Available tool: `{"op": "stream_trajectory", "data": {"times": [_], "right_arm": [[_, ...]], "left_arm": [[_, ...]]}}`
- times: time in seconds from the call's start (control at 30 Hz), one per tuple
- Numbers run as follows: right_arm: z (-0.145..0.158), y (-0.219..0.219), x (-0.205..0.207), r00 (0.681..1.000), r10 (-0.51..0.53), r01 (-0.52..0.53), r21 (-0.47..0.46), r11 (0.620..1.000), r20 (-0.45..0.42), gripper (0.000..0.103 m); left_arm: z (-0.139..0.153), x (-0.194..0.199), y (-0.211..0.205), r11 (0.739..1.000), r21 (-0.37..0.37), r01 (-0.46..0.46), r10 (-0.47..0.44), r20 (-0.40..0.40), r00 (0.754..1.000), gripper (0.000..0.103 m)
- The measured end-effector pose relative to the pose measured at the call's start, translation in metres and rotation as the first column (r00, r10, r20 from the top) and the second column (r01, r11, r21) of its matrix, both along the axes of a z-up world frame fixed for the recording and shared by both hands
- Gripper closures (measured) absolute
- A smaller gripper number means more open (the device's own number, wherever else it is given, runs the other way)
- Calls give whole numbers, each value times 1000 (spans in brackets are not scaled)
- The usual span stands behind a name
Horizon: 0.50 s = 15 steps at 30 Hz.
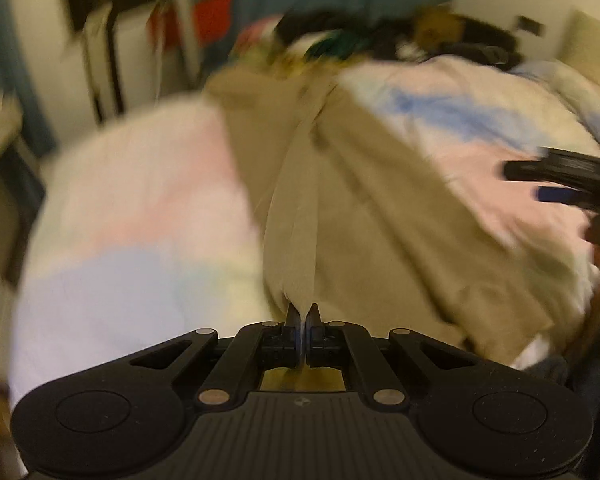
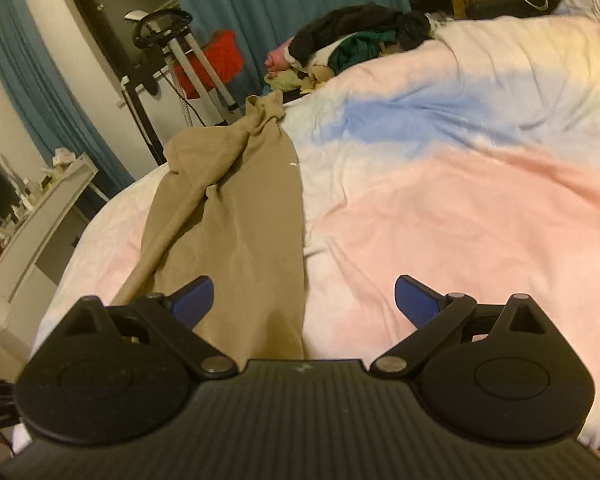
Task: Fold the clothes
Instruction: 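Fold the hem over toward the collar with the left tool and release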
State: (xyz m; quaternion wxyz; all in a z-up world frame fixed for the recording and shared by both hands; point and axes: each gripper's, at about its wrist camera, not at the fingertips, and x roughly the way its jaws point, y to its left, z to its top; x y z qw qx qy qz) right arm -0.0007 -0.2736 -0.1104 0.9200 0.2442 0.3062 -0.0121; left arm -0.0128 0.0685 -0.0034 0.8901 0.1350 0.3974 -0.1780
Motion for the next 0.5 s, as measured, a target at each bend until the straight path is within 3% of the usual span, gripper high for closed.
{"op": "stream_trajectory", "data": {"times": [0.13, 0.2, 0.27, 0.37, 0.43, 0.5], "right_arm": [[0, 0, 2, 1000, 7, -7, 24, 1000, 16, 4], [-1, 2, 3, 1000, 21, -21, 19, 1000, 7, 4], [-3, 4, 4, 999, 33, -33, 15, 999, -2, 4], [-6, 5, 2, 998, 55, -55, 21, 998, -24, 4], [-10, 5, 1, 996, 77, -75, 50, 996, -44, 4], [-18, 1, -1, 992, 111, -101, 147, 984, -64, 4]], "left_arm": [[15, -30, -38, 994, 28, 104, -106, 62, 992, 101], [9, -35, -56, 990, 10, 140, -140, 39, 989, 101], [-12, -41, -81, 988, -16, 154, -154, 3, 988, 101], [-44, -26, -101, 985, -64, 158, -165, -132, 977, 100], [-65, -15, -114, 983, -95, 157, -175, -221, 960, 93], [-76, -8, -116, 981, -135, 140, -173, -274, 946, 83]]}}
